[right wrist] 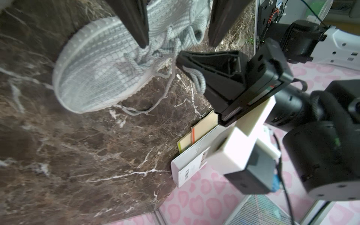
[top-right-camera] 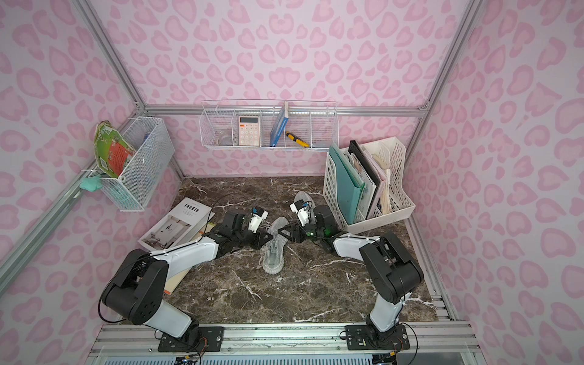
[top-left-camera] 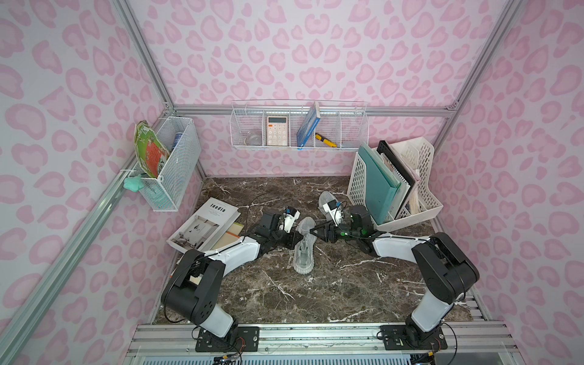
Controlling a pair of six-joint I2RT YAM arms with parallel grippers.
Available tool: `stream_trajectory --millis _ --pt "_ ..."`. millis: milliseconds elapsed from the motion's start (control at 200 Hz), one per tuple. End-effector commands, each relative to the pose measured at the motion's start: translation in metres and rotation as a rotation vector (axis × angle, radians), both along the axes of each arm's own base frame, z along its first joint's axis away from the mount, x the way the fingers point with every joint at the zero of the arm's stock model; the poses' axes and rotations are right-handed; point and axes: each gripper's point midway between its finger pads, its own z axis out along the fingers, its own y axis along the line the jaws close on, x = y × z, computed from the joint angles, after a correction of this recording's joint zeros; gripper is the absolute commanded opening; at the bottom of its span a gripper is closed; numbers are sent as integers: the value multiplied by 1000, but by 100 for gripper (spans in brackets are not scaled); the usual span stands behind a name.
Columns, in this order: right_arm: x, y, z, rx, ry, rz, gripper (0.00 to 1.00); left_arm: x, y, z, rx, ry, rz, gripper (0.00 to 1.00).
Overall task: Tie the shoes
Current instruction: Wrap the shoelace around the shoelace.
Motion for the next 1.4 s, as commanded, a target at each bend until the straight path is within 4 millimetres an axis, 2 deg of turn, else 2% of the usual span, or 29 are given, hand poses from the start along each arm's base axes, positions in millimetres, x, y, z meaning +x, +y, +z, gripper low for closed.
stream_trajectory --millis 0,235,505,715,880,1270,1340,1395 --pt "-6 12 16 38 -120 47 59 1 -3 4 -11 -13 -15 0" --pt "-1 30 14 52 -109 77 59 1 -4 3 -12 -11 -21 0" --pt "4 46 12 60 -92 98 52 0 -3 2 -10 -10 -22 0" --pt "13 49 6 56 -58 66 35 0 -4 3 -12 -11 -25 0" --pt "17 50 0 44 -41 46 27 0 -4 3 -14 -12 -26 0" --pt "14 60 -13 25 -13 67 32 -1 -5 3 -16 -11 -31 0" --pt "12 63 -14 24 -9 76 31 -1 -6 3 -16 -10 -32 0" --pt "12 63 -13 27 -10 78 25 0 -5 3 -13 -10 -29 0"
